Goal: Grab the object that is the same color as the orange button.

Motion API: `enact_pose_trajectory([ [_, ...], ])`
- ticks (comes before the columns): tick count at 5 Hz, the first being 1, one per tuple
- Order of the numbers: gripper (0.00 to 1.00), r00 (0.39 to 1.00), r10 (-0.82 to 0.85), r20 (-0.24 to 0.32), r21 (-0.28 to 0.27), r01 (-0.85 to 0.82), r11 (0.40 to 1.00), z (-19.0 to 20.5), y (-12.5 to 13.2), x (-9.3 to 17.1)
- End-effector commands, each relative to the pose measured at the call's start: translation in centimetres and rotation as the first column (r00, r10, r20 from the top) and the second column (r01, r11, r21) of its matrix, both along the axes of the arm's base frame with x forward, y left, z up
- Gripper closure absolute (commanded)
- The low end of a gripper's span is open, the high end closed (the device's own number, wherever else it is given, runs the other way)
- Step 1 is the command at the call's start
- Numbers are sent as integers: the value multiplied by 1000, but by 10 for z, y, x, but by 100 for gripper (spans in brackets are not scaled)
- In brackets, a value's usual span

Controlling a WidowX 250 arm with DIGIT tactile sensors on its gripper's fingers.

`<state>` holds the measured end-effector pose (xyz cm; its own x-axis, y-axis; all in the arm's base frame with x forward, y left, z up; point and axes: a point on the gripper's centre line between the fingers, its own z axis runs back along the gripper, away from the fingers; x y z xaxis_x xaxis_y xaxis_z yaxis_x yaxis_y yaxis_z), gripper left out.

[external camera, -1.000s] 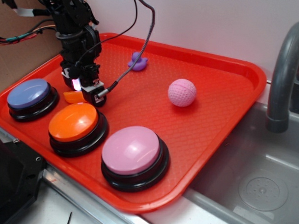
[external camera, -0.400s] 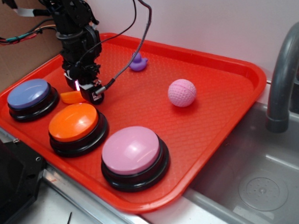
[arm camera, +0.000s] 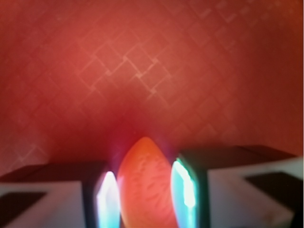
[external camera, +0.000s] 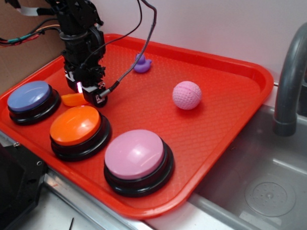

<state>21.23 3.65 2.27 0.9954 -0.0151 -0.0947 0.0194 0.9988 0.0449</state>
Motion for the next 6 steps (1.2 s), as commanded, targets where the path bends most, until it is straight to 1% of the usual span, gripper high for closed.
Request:
enact_pose_trajectory([
  [1,100,981,104,161,-50,-97,994,72,-7,31],
  [2,100,966,169,193,-39,-165,986,98,-10,38],
  [3,100,940,265,217,-42,-262,964,139,-17,31],
  [4,100,918,293,267,-48,-291,956,167,-21,26],
  [5,100,906,326,271,-71,-319,945,182,-20,21],
  [6,100,886,331,324,-19,-344,939,189,-22,17],
])
